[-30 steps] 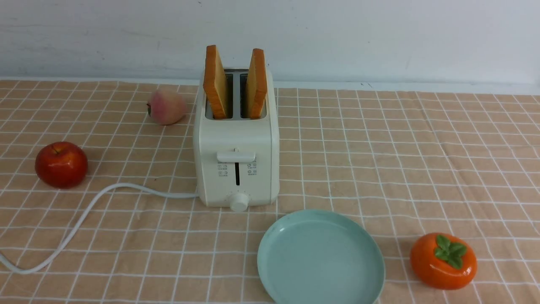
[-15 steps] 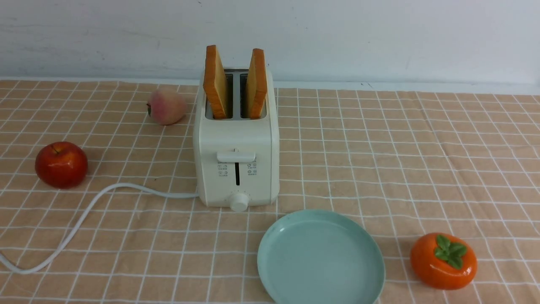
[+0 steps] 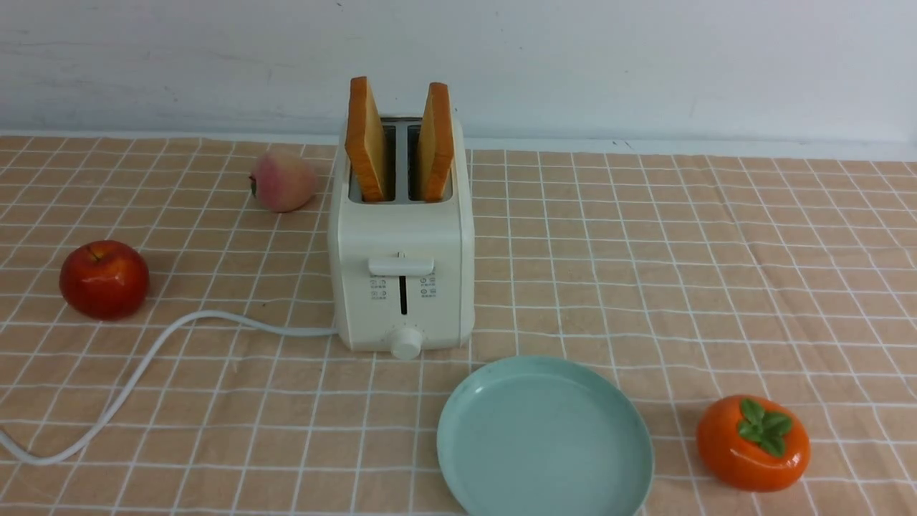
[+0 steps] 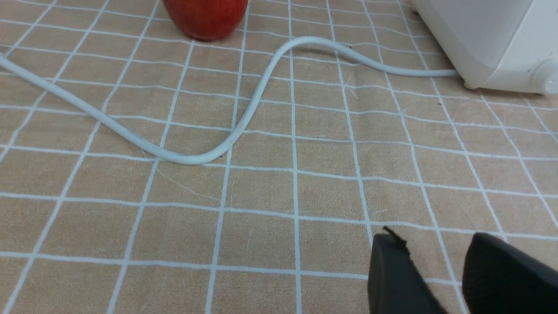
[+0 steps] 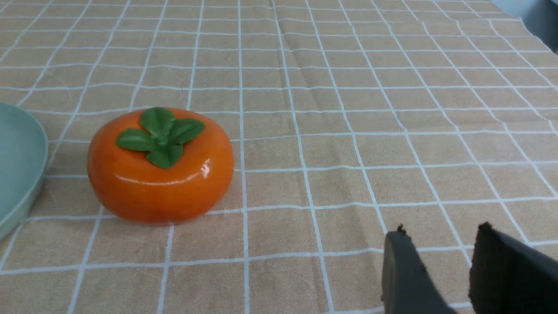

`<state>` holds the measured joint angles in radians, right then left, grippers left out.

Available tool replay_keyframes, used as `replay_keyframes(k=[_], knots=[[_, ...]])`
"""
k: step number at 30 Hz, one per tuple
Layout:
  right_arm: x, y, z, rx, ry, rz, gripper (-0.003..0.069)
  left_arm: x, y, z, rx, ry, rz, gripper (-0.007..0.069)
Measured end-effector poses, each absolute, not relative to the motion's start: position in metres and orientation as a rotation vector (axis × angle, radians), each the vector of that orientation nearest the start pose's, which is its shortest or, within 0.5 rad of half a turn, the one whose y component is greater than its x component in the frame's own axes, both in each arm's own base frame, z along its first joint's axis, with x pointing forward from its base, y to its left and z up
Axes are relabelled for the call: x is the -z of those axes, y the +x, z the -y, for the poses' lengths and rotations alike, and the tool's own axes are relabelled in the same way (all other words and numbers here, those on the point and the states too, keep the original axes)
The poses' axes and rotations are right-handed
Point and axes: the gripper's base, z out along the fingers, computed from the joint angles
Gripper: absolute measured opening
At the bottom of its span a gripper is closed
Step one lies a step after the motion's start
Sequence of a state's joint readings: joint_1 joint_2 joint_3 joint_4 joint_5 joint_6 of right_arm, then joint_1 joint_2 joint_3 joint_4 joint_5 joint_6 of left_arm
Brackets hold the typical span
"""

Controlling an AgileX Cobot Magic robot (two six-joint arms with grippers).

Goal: Take toasted bread from bread machine on light coffee tablecloth place on plate.
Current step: 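Grasp the toast slice in the toaster and pull it up out of the slot with the right gripper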

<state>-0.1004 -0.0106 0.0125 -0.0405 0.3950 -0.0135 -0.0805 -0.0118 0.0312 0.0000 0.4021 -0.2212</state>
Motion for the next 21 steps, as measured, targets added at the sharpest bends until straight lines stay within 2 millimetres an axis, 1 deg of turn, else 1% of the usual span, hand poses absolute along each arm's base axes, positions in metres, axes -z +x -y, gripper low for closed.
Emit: replay_keyframes(k=[15, 18, 21], knots=[[-0.174, 0.051, 0.007, 0.118, 0.057, -1.881, 0.024, -0.169, 0.052, 0.004, 0.206, -0.133, -1.886, 0.0237], [-0.175, 0.052, 0.007, 0.119, 0.057, -1.874, 0.024, -0.172, 0.053, 0.004, 0.21, -0.13, -1.848, 0.0237], [-0.177, 0.053, 0.006, 0.116, 0.056, -1.823, 0.024, -0.18, 0.055, 0.005, 0.236, -0.135, -1.756, 0.0237]])
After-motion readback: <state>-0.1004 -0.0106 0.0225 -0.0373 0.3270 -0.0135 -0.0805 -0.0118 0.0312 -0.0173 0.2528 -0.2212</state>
